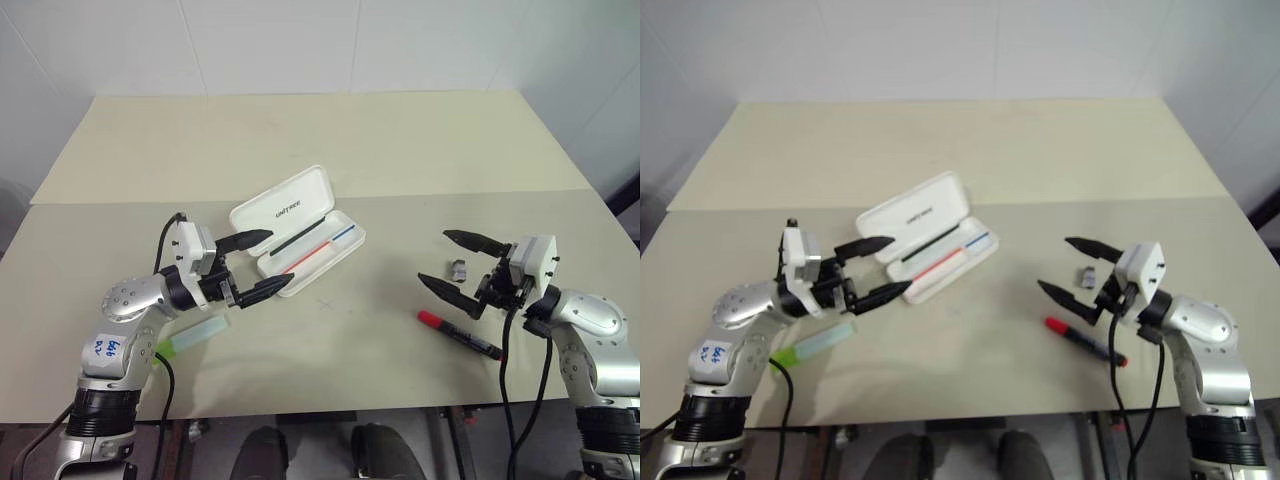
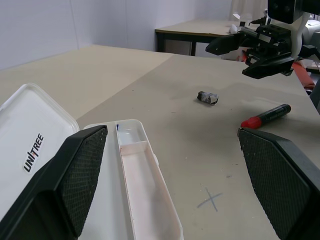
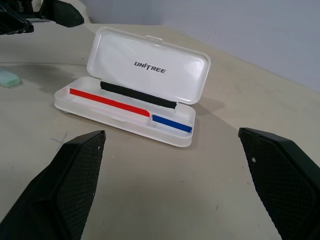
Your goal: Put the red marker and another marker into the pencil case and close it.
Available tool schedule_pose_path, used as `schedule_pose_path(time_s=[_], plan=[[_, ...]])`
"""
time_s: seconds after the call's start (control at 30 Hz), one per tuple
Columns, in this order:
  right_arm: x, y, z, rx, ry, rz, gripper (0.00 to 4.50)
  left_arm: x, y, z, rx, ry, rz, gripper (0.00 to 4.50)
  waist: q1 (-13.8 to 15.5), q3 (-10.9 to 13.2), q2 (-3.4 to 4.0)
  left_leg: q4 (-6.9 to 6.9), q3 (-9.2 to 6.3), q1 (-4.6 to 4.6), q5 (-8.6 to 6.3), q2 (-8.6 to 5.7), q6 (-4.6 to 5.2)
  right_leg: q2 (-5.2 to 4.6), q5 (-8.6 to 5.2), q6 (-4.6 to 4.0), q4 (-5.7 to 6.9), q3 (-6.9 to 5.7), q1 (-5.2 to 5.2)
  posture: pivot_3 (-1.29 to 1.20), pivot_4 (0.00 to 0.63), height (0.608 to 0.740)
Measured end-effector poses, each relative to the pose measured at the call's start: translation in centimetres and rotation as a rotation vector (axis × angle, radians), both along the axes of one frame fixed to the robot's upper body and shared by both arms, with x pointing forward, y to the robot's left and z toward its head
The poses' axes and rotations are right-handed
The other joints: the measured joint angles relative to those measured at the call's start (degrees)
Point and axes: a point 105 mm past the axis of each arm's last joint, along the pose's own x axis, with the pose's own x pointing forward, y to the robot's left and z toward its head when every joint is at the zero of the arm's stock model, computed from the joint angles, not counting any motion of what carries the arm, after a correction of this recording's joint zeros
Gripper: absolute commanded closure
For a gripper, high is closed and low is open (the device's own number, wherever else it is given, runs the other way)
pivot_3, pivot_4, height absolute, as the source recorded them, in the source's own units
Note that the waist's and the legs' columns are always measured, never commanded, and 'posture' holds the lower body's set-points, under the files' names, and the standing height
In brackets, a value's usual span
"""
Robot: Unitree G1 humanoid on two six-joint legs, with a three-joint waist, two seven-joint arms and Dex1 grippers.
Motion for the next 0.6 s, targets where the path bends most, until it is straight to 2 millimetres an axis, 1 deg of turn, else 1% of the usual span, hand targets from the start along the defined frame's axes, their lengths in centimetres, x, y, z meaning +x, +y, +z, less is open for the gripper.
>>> schedule_pose_path(time_s=[0.13, 0.37, 0.43, 0.53, 0.6], plan=[[-0.2, 0.2, 0.0, 0.001, 0.002, 0.026, 0.00, -0.1, 0.4, 0.2, 0.037, -0.008, -0.015, 0.03, 0.0, 0.0, 0.00, 0.00, 0.00, 0.01, 0.00, 0.00, 0.00, 0.00, 0.00, 0.00, 0.01, 0.00, 0.00, 0.00, 0.150, 0.740], [-0.3, 0.9, -0.5, 0.004, 0.036, 0.068, 0.00, -0.1, 0.3, 0.5, 0.039, -0.019, -0.023, 0.03, 0.0, 0.0, 0.00, -0.01, 0.01, -0.01, -0.01, 0.00, 0.02, -0.01, 0.00, 0.00, -0.02, 0.00, -0.02, 0.00, 0.150, 0.740], [-0.2, 1.2, -0.3, 0.006, 0.042, 0.082, 0.00, -0.1, 0.3, 0.5, 0.040, -0.019, -0.026, 0.03, 0.0, 0.0, 0.00, 0.01, 0.02, -0.01, -0.01, 0.00, 0.02, -0.01, 0.00, 0.00, 0.00, 0.01, -0.02, 0.00, 0.150, 0.740], [0.0, 1.5, 0.5, -0.001, 0.031, 0.109, 0.00, -0.3, 0.1, 0.5, 0.043, -0.018, -0.046, 0.03, -0.1, 0.0, 0.01, 0.02, 0.04, 0.00, -0.01, 0.00, 0.02, -0.01, 0.02, 0.01, 0.01, 0.02, -0.03, 0.00, 0.150, 0.740], [0.1, 1.7, 0.8, -0.004, 0.030, 0.118, 0.00, -0.4, 0.1, 0.5, 0.044, -0.017, -0.064, 0.45, 0.0, 0.0, 0.01, 0.00, 0.03, 0.00, -0.01, 0.01, 0.02, 0.00, 0.02, 0.01, 0.00, 0.01, -0.03, 0.00, 0.150, 0.740]])
